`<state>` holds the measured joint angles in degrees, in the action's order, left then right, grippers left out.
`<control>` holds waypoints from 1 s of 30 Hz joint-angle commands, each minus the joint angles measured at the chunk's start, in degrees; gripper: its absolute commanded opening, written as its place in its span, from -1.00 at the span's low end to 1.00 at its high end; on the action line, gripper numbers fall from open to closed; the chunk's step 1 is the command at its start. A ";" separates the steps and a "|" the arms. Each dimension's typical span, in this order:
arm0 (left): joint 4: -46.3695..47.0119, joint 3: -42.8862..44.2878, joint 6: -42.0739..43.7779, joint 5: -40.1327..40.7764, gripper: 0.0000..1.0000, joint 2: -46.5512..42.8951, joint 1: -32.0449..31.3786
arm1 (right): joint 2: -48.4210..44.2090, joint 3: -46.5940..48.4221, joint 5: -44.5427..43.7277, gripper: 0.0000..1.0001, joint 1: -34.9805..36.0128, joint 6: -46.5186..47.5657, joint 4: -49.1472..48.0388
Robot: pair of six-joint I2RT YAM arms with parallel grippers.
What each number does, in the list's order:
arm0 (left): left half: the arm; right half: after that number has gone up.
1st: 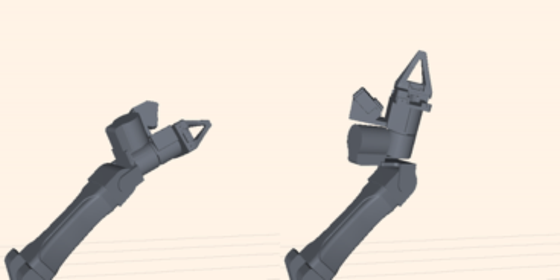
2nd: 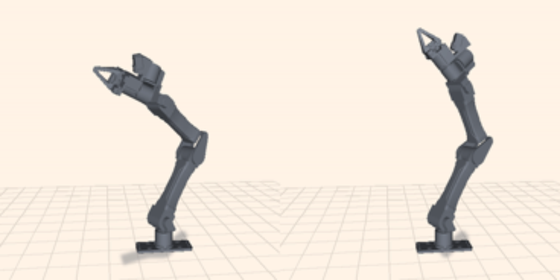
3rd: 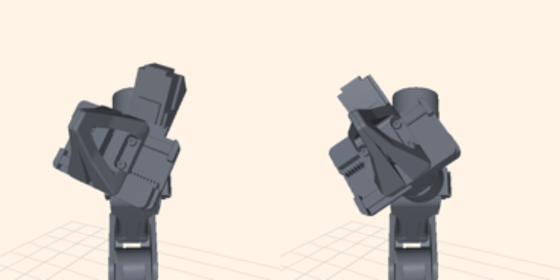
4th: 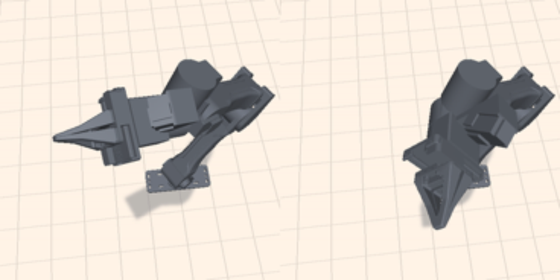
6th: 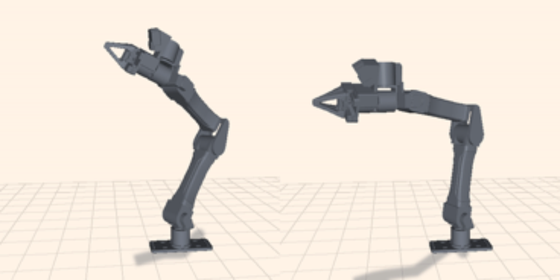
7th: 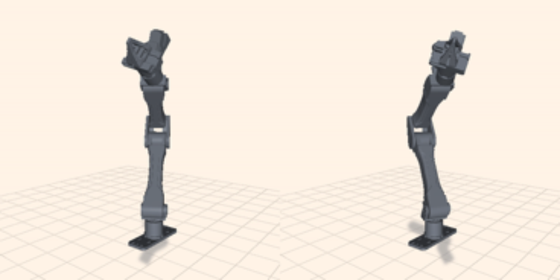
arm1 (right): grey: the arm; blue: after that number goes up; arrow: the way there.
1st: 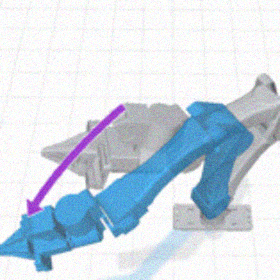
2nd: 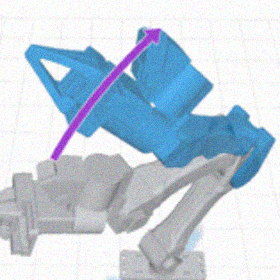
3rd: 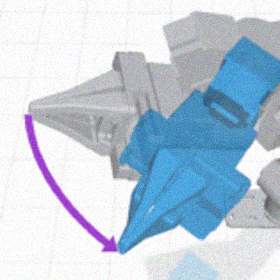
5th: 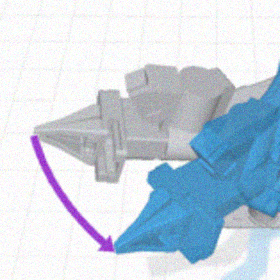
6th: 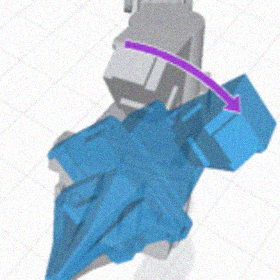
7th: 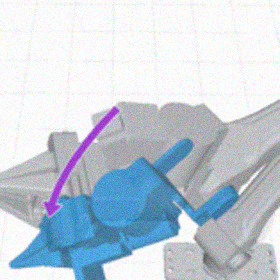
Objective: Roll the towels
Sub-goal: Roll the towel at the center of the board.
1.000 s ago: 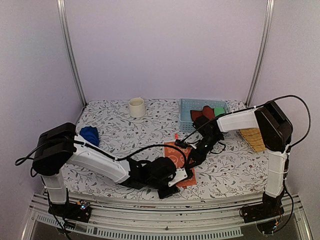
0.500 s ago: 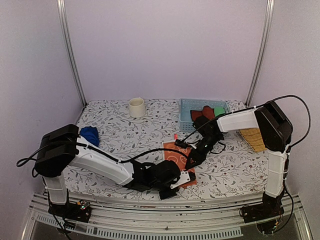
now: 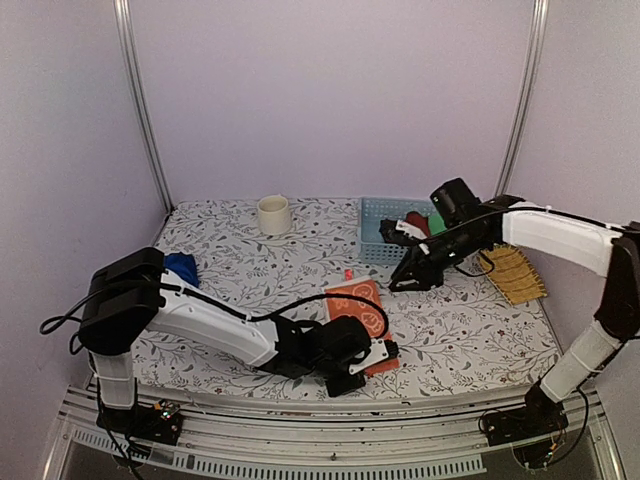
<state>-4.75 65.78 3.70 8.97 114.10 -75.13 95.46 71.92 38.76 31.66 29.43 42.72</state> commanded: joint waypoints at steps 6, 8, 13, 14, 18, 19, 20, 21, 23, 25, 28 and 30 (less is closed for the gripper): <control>-9.04 5.12 -10.80 -20.17 -1.00 3.82 3.05 | -27.51 -15.97 -23.95 0.35 -2.13 -4.87 -20.02; -10.23 5.97 -12.67 -23.67 -1.00 4.59 4.18 | -30.29 -15.97 -26.36 0.98 -3.41 -6.50 -21.74; -8.90 6.35 -17.40 -33.04 -1.00 5.20 8.10 | -33.34 -12.49 -15.04 0.98 -5.53 -4.74 -15.85; -8.26 6.45 -18.36 -34.45 -1.00 5.29 8.80 | -33.32 -12.06 -11.76 0.98 -5.55 -3.33 -13.95; -6.31 7.10 -21.77 -39.09 -1.00 6.30 11.83 | -34.71 -14.07 -2.71 0.82 -5.48 4.69 -5.86; -6.06 7.35 -22.58 -40.41 -1.00 6.82 12.45 | -35.03 -14.83 -1.98 0.71 -5.32 7.51 -3.70; -5.96 7.72 -23.25 -41.90 -1.00 7.48 12.98 | -35.15 -15.57 -2.81 0.62 -4.39 10.94 -2.06; -5.99 8.12 -23.82 -43.32 -1.00 8.19 13.33 | -35.21 -16.44 -3.96 0.56 -3.17 12.55 -0.58; -5.70 8.62 -24.96 -45.40 -1.00 9.29 13.87 | -35.61 -19.04 -6.25 0.45 -0.01 14.94 0.90; -4.82 8.72 -25.10 -46.98 -1.00 9.92 14.09 | -36.37 -23.03 -8.31 0.37 3.29 15.99 0.22; -3.84 8.58 -25.90 -48.27 -1.00 10.25 14.25 | -36.64 -26.85 -9.77 0.31 7.41 17.06 -2.36; -2.83 8.22 -27.05 -49.26 -1.00 10.30 14.38 | -35.63 -28.56 -10.94 0.25 10.38 17.48 -3.71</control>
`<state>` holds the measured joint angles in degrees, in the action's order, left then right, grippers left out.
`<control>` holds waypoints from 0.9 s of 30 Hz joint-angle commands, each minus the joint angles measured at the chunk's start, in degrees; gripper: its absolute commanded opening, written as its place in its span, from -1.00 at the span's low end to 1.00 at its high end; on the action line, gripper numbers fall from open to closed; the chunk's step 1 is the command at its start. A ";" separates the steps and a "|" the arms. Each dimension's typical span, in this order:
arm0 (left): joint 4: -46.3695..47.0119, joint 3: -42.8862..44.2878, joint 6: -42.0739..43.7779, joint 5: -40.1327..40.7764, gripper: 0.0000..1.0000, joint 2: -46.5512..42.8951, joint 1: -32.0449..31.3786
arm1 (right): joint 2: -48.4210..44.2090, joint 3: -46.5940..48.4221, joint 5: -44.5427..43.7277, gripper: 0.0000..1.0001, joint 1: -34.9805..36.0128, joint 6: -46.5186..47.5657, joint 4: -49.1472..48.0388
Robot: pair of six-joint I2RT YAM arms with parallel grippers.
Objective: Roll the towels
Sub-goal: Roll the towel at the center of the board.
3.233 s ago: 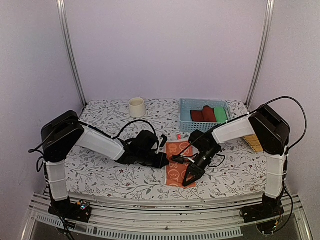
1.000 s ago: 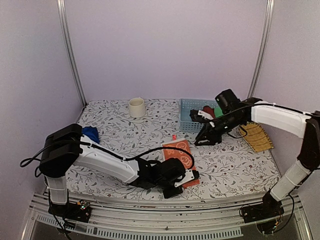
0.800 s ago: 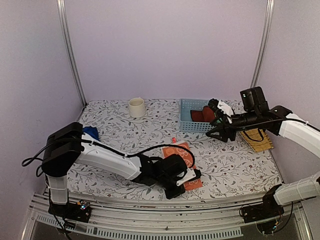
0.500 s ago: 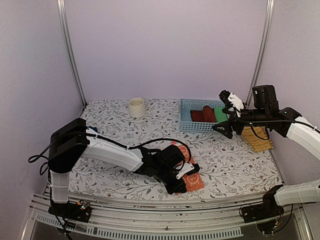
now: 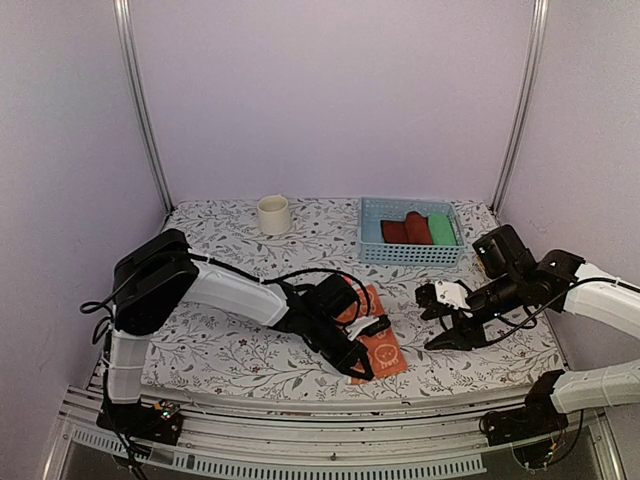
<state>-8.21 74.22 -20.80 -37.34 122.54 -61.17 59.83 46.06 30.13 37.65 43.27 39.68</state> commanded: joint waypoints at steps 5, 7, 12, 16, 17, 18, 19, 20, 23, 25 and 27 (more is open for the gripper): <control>5.61 -2.43 -6.98 -6.28 -1.00 0.86 1.12 | 3.40 -7.44 -9.21 0.19 10.61 4.61 -7.69; 8.31 -3.77 -9.80 -7.90 -1.00 0.56 1.71 | 4.95 -8.93 -10.57 0.19 11.79 5.01 -10.86; 14.55 -7.26 -15.79 -10.05 -1.00 -0.13 2.82 | 9.92 -10.50 -11.04 0.18 14.14 4.97 -17.56; 17.26 -8.90 -17.58 -10.25 -1.00 -0.28 2.88 | 13.92 -10.04 -12.17 0.13 17.51 4.83 -20.00; 17.56 -9.02 -17.68 -10.09 -1.00 -0.21 2.86 | 14.97 -9.61 -12.54 0.11 18.19 4.48 -20.30; 17.61 -9.05 -17.72 -10.06 -1.00 -0.12 2.85 | 16.03 -8.91 -12.75 0.10 18.74 4.25 -20.62; 17.68 -9.07 -17.70 -10.11 -1.00 -0.01 2.89 | 17.00 -8.60 -12.98 0.08 18.98 3.93 -21.09; 17.77 -9.02 -17.68 -10.18 -1.00 0.10 2.92 | 18.01 -8.16 -13.28 0.06 19.21 3.67 -21.39; 17.87 -8.75 -17.62 -10.36 -1.00 0.39 3.00 | 20.70 -7.57 -14.56 0.01 19.38 3.17 -22.63; 17.96 -8.74 -17.60 -10.55 -1.00 0.55 2.92 | 22.60 -7.37 -15.53 -0.01 19.35 2.91 -23.71; 18.07 -8.78 -17.61 -10.62 -1.00 0.59 3.02 | 23.96 -6.97 -15.79 -0.03 19.35 2.72 -24.05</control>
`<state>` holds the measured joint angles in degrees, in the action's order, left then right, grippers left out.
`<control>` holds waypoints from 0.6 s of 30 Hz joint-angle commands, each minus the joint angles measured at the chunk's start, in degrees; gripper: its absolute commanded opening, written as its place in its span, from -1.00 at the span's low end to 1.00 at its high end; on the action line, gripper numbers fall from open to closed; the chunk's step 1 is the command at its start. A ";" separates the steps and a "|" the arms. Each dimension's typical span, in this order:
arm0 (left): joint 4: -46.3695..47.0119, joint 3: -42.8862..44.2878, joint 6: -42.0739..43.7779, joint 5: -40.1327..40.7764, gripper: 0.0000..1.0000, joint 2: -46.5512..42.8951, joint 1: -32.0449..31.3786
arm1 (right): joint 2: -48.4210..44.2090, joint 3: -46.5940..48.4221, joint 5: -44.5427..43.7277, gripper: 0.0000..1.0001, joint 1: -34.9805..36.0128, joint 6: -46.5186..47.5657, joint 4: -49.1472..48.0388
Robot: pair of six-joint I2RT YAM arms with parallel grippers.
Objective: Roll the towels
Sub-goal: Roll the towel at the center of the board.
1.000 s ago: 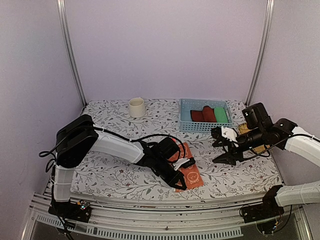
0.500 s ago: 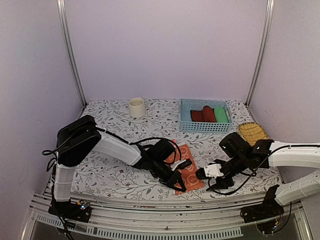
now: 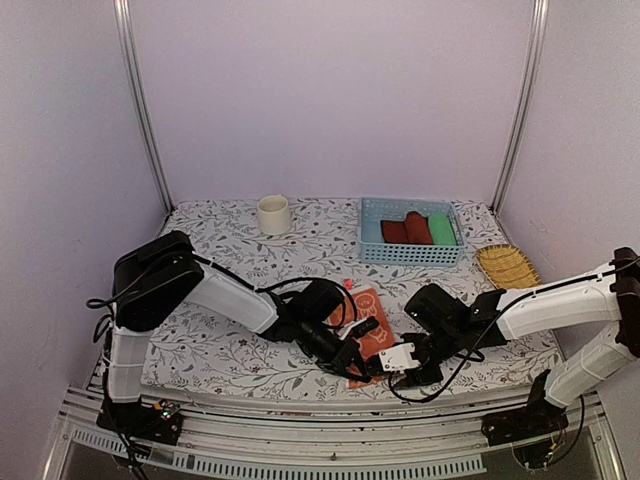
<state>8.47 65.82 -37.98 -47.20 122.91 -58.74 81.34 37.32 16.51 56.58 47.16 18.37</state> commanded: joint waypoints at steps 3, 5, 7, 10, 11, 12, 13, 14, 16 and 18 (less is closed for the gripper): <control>1.55 -0.56 -0.41 -0.87 -1.00 0.20 0.55 | 3.93 2.59 -2.03 -0.10 0.46 -1.44 -2.83; 1.63 -0.58 -0.32 -0.96 -1.00 0.14 0.58 | 4.60 3.17 -1.69 -0.23 0.46 -1.45 -2.72; 1.64 -0.52 -0.23 -1.09 -1.00 0.13 0.60 | 5.51 3.69 -1.42 -0.44 0.49 -1.50 -1.96; 1.64 -0.68 0.10 -1.14 -1.00 -0.07 0.81 | 6.85 4.36 -0.57 -0.74 0.42 -1.71 -0.20; 1.76 -0.80 0.39 -1.18 -1.00 -0.23 0.89 | 7.29 4.63 -0.05 -0.86 0.37 -1.76 0.58; 1.81 -1.05 0.96 -1.22 -1.00 -0.48 1.06 | 7.71 5.09 0.84 -0.92 0.16 -1.80 1.89; 1.92 -1.43 1.28 -1.12 -1.00 -0.93 1.23 | 8.08 5.75 2.51 -0.94 -0.26 -1.87 3.67; 2.17 -2.00 1.52 -0.92 -1.00 -1.45 1.43 | 8.31 6.45 4.50 -0.95 -0.79 -1.89 5.24; 2.82 -3.22 2.12 -0.88 -1.00 -2.55 1.75 | 8.97 7.97 9.51 -0.95 -2.82 -2.02 8.61; 2.76 -4.02 2.92 -0.88 -1.00 -3.29 2.01 | 10.80 9.94 14.00 -0.95 -5.54 -1.98 12.06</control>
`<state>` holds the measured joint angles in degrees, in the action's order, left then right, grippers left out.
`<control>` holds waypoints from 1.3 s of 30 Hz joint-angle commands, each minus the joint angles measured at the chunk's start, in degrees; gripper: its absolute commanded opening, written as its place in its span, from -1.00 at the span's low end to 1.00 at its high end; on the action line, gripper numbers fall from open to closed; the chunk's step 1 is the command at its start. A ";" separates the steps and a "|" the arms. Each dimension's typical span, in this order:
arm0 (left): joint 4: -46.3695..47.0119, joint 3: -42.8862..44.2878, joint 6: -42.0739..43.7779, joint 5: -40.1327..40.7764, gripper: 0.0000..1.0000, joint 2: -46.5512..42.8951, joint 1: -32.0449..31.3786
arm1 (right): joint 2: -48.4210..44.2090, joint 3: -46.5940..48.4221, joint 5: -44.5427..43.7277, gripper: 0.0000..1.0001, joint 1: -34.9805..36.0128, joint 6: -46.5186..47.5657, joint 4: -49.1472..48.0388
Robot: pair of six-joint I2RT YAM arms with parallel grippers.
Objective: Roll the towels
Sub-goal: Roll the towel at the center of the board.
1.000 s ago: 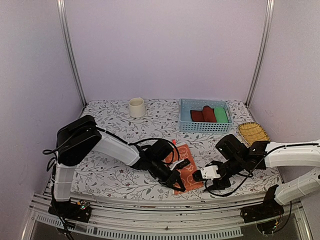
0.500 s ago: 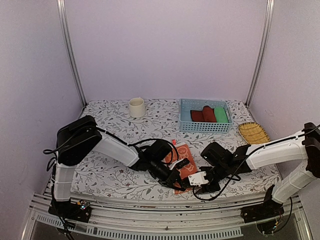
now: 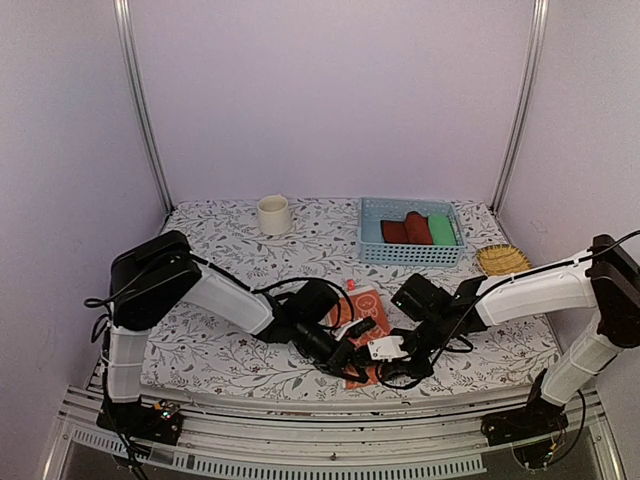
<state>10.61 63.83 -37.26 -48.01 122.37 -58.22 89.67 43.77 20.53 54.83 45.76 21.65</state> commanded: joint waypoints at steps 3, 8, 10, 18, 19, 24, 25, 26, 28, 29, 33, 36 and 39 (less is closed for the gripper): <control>0.88 -3.02 3.25 0.19 -1.00 -3.47 1.61 | 6.25 7.08 14.65 -0.95 -6.69 0.30 13.77; 2.83 -5.11 3.60 4.21 -0.88 -5.81 2.37 | 16.34 14.24 22.61 -0.95 -10.13 2.03 22.72; 4.40 -7.18 2.99 5.59 -0.70 -7.64 3.17 | 20.17 16.42 24.97 -0.95 -11.38 2.72 25.71; 10.42 -20.21 4.99 18.08 -0.37 -21.30 2.72 | 31.43 25.06 30.08 -0.95 -15.60 1.82 34.67; 12.20 -22.65 5.57 20.36 -0.36 -23.67 2.17 | 32.61 26.75 30.76 -0.95 -15.89 1.20 35.52; 7.98 -26.40 19.45 42.14 -0.23 -34.34 -7.77 | 37.51 30.52 31.20 -0.95 -16.57 -1.61 37.53; 5.49 -25.17 24.58 47.04 -0.19 -34.47 -10.57 | 38.10 30.92 31.27 -0.95 -16.59 -2.03 37.70; 2.95 -23.68 27.91 51.06 -0.16 -33.93 -13.76 | 38.68 31.13 31.25 -0.95 -16.66 -2.51 37.78; -1.84 -19.70 34.08 56.20 -0.12 -31.35 -16.88 | 39.44 31.37 31.17 -0.95 -16.73 -2.98 37.74; -4.32 -17.17 36.83 57.65 -0.12 -29.67 -17.99 | 39.72 31.48 31.24 -0.95 -16.77 -3.03 37.72; -12.02 -6.98 45.94 61.30 -0.25 -21.24 -20.98 | 40.01 31.80 31.18 -0.95 -16.77 -3.12 37.66; -16.41 -1.88 48.70 61.27 -0.42 -16.18 -20.96 | 40.02 32.14 31.30 -0.95 -16.85 -3.21 37.66; -17.47 0.49 50.52 61.11 -0.36 -13.38 -20.91 | 40.23 32.61 31.65 -0.95 -16.86 -3.22 37.85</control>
<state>-0.10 61.87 6.52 10.11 106.02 -78.85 127.46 75.57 55.99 38.09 42.63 62.28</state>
